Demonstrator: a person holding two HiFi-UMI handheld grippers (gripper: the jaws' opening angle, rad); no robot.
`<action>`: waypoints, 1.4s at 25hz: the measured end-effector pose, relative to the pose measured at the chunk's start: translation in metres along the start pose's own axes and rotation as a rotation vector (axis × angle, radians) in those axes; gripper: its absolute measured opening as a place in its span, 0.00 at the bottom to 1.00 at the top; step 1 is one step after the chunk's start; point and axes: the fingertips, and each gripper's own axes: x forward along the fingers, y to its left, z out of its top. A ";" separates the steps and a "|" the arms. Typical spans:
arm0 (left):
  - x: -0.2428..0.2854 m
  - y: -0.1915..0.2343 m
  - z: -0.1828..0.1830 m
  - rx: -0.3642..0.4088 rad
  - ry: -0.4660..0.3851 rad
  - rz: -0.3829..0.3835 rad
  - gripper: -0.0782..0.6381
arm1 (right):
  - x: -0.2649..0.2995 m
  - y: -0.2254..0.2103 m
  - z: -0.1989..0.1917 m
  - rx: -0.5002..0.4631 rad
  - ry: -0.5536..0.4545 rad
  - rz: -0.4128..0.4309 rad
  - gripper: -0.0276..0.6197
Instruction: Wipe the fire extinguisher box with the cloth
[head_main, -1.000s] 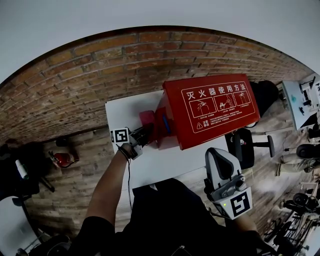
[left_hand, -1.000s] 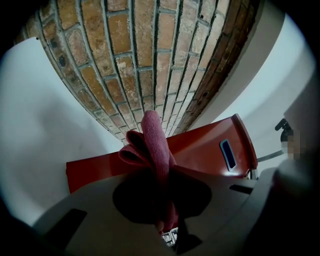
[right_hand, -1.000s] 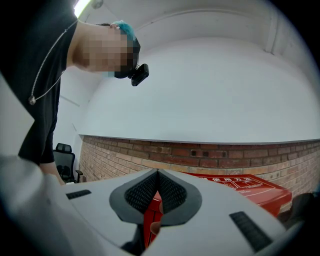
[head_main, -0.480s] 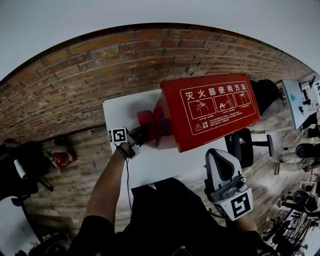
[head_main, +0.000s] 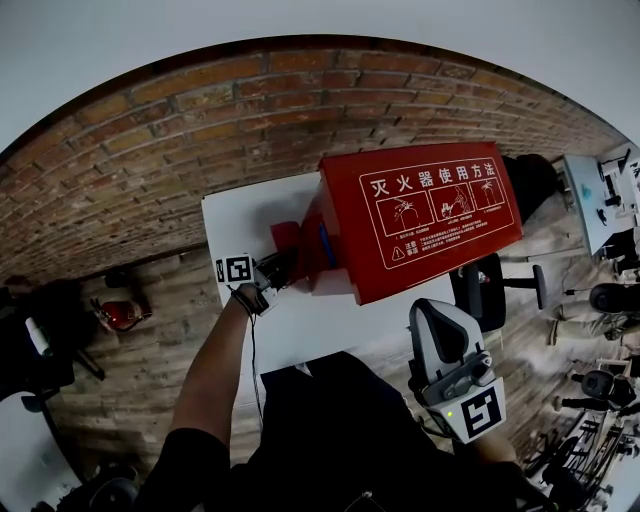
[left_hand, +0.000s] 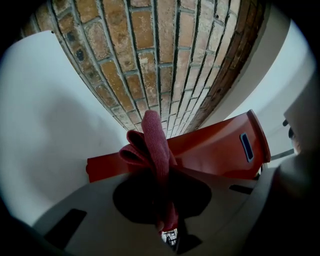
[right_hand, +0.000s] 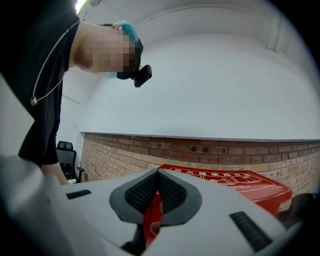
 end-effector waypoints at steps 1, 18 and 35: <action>0.000 0.003 -0.001 0.003 0.001 0.009 0.24 | 0.000 0.000 -0.001 -0.002 0.002 0.000 0.07; 0.002 0.050 -0.010 0.005 0.011 0.145 0.24 | -0.002 0.000 -0.013 -0.009 0.038 0.006 0.07; 0.003 0.109 -0.022 0.024 0.035 0.375 0.24 | -0.001 0.001 -0.023 -0.014 0.058 0.022 0.07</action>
